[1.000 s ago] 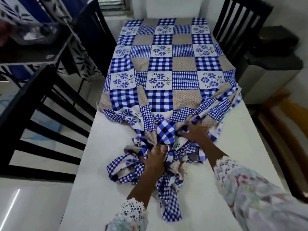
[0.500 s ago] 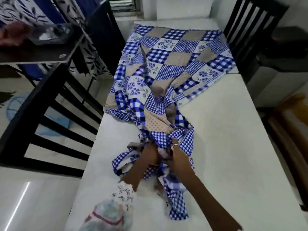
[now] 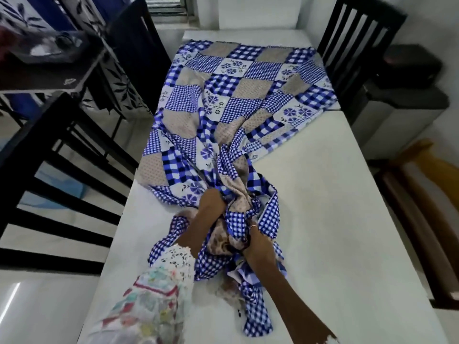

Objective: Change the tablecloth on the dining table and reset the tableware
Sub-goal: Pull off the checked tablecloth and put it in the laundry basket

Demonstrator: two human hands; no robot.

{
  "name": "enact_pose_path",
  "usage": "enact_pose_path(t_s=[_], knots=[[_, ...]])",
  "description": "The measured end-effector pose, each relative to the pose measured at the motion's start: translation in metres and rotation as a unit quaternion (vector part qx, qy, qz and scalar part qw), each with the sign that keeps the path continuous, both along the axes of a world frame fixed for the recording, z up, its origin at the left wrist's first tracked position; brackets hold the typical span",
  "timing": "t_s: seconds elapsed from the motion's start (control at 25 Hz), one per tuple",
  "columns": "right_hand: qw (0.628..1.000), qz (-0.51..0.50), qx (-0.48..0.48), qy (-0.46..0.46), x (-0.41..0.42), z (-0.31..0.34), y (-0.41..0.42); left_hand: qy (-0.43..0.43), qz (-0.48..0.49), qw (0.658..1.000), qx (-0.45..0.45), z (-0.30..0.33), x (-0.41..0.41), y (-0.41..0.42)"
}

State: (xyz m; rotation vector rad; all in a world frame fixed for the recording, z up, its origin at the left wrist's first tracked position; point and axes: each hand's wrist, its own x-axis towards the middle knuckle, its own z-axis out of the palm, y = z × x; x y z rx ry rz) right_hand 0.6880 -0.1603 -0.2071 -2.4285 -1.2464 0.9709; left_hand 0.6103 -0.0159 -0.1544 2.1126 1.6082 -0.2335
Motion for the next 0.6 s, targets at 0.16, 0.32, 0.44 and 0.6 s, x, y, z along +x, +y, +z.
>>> enact_pose_path(t_s=[0.16, 0.32, 0.44, 0.6], knots=[[1.0, 0.004, -0.018, 0.017, 0.004, 0.0, 0.002, -0.039, -0.209, 0.974, -0.08, 0.053, 0.011, -0.013], [0.987, 0.079, 0.114, 0.082, 0.035, 0.024, 0.003, -0.015, -0.224, 0.933, -0.281, 0.043, -0.008, -0.044], [0.957, 0.08, -0.122, 0.25, 0.087, 0.063, 0.022, 0.064, -0.19, 0.975, -0.099, 0.005, -0.012, -0.08], [0.995, 0.02, 0.078, -0.062, 0.09, 0.069, 0.084, 0.098, -0.162, 0.982, -0.025, -0.011, -0.009, -0.096]])
